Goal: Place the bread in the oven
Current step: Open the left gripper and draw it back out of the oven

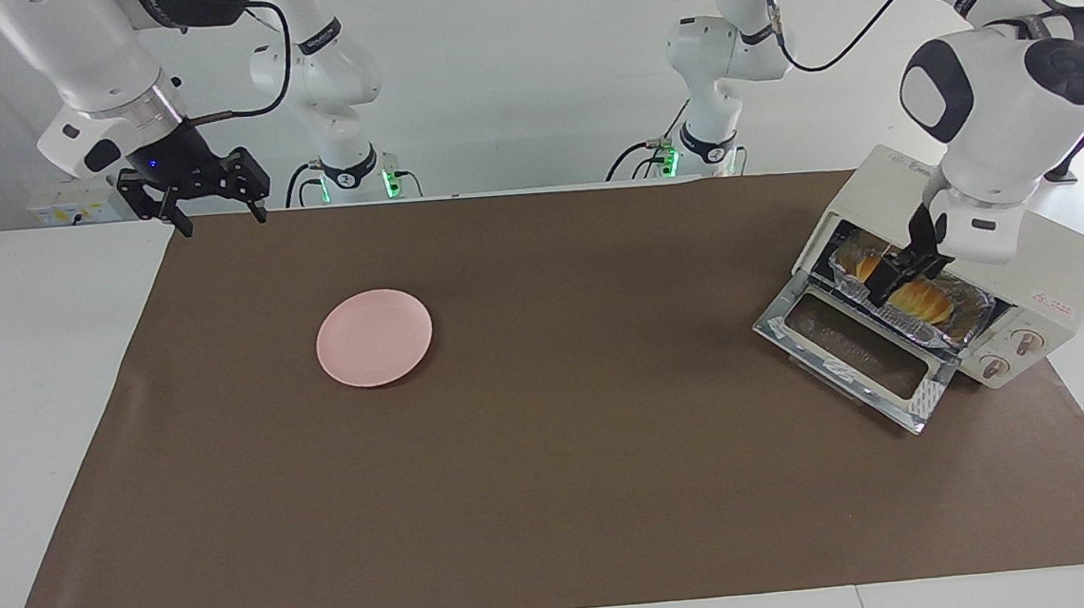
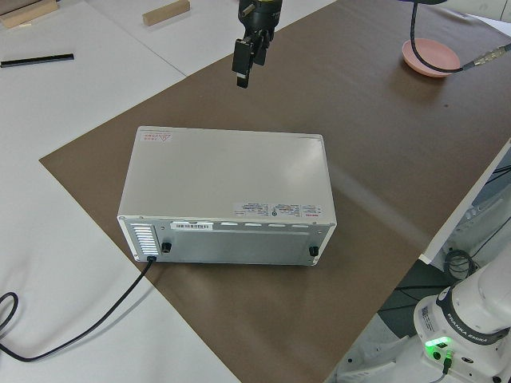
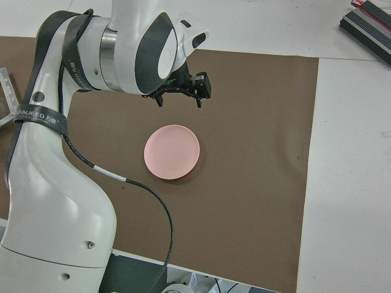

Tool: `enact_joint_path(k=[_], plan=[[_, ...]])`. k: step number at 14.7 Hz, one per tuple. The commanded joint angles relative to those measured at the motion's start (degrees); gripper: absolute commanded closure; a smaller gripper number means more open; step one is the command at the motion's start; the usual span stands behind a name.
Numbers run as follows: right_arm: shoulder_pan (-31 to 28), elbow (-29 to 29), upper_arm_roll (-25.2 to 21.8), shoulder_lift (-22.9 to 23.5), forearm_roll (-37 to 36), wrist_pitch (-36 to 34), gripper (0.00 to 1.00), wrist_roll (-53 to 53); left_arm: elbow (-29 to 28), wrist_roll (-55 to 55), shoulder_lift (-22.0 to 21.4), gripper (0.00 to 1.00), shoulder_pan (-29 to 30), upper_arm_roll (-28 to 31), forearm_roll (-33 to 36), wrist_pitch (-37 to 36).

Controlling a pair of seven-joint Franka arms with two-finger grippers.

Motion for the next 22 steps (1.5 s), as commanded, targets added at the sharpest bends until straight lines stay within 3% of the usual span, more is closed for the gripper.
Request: enact_joint_path(k=[1,5,10,13,16,18,22], plan=[[-0.51,0.16,0.38,-0.39,-0.83,-1.02,0.00,-1.02,-5.47,9.13,-7.10,0.00,1.52,-0.01,-1.01,-1.64],[-0.51,0.16,0.38,-0.39,-0.83,-1.02,0.00,-1.02,-5.05,9.24,-9.93,0.00,1.26,-0.10,-0.83,-4.29],[-0.51,0.16,0.38,-0.39,-0.74,-0.94,0.00,-1.02,-3.82,9.16,-8.79,0.00,0.38,-0.53,-0.39,-3.06],[-0.51,0.16,0.38,-0.39,-0.74,-0.94,0.00,-1.02,-3.82,9.33,-9.32,0.00,9.41,-10.60,-0.31,-4.99],[-0.51,0.16,0.38,-0.30,-0.74,-1.02,0.00,-1.02,-3.73,9.50,-9.32,0.00,13.11,-15.37,-0.22,-6.31],[-0.51,0.16,0.38,-0.39,-0.83,-1.02,0.00,-1.02,-3.82,9.42,-9.58,0.00,18.47,-23.01,-0.22,-6.93],[-0.51,0.16,0.38,-0.39,-0.83,-1.02,0.00,-1.02,-3.82,9.42,-9.67,0.00,20.50,-26.02,-0.22,-9.20]])
